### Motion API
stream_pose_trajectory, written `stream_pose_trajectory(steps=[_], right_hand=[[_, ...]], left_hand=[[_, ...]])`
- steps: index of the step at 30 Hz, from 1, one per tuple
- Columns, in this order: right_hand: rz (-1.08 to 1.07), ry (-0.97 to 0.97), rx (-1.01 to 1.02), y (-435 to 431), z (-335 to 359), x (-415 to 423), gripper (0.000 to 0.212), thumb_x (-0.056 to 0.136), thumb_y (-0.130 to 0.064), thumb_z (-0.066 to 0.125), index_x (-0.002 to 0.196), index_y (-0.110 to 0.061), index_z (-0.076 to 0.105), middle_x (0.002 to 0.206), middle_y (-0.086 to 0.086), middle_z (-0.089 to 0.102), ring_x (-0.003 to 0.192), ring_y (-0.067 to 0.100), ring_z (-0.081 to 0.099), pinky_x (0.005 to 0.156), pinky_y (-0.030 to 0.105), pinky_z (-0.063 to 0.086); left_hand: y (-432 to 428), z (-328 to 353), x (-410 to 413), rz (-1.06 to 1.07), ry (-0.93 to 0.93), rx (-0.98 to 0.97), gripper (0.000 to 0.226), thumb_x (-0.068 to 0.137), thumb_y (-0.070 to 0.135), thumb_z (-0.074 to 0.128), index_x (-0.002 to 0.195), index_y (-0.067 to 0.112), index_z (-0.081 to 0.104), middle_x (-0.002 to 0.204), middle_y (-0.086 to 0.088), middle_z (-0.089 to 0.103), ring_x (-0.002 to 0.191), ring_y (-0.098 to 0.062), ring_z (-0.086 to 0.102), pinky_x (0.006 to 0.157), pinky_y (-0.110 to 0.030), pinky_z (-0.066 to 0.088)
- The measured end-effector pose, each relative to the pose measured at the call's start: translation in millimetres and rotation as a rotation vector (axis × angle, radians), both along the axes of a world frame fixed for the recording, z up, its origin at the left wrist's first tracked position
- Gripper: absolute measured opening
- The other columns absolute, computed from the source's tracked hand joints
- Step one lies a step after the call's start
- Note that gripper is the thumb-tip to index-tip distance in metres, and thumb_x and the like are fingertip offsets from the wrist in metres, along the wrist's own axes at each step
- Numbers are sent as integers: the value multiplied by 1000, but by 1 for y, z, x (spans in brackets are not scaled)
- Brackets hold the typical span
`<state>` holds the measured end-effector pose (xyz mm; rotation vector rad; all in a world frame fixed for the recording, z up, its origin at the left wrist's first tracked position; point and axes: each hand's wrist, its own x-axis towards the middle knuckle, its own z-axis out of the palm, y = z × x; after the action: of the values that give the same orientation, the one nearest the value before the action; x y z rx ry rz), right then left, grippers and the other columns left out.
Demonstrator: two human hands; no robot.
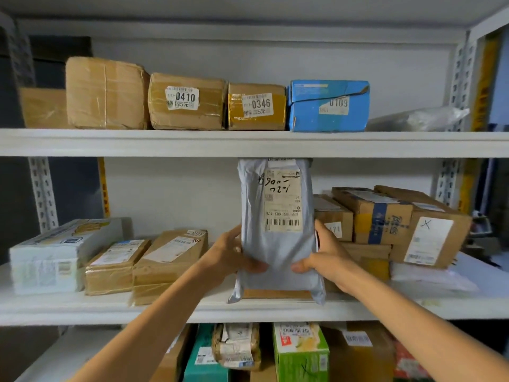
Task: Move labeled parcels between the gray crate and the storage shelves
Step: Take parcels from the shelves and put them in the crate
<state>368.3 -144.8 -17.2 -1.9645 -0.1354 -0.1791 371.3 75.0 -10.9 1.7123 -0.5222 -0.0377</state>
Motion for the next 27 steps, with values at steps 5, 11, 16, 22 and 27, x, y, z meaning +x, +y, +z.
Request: stream_pose_trajectory(steps=[5,11,16,22,27], right_hand=[[16,-40,47,-3,-11,-15,117,56,0,88,151,-26,27,148,-1,44,137,23,40,107,44,42],[43,-120,28,6,-23,-50,100,64,8,82,141,-33,33,116,-27,49,116,3,48,92,18,43],[-6,-151,41,13,-61,-73,91,66,8,81,120,-48,33,106,-39,45,95,-23,49,72,1,43],[-195,-188,30,-1,-81,-104,96,66,1,85,124,-52,29,116,-38,44,109,-4,50,78,7,42],[-396,-199,-13,-49,-103,-159,105,65,3,85,126,-61,29,119,-38,52,113,-13,49,92,15,44]], left_hand=[[8,-19,-6,-34,-49,-78,65,65,-16,77,121,12,63,115,-11,70,108,-33,65,79,-42,58],[14,-52,-30,-5,-33,-151,67,64,7,81,126,17,59,117,-4,69,108,-26,65,85,-46,57],[23,-87,-43,-60,9,-131,62,66,7,80,124,21,60,118,-1,68,110,-25,64,87,-46,56],[0,-91,-38,-165,-5,-55,64,68,4,83,124,24,61,119,5,68,112,-18,63,89,-41,56],[-68,-109,-46,-354,12,-46,63,69,0,81,125,21,60,117,6,70,109,-12,64,85,-30,56]])
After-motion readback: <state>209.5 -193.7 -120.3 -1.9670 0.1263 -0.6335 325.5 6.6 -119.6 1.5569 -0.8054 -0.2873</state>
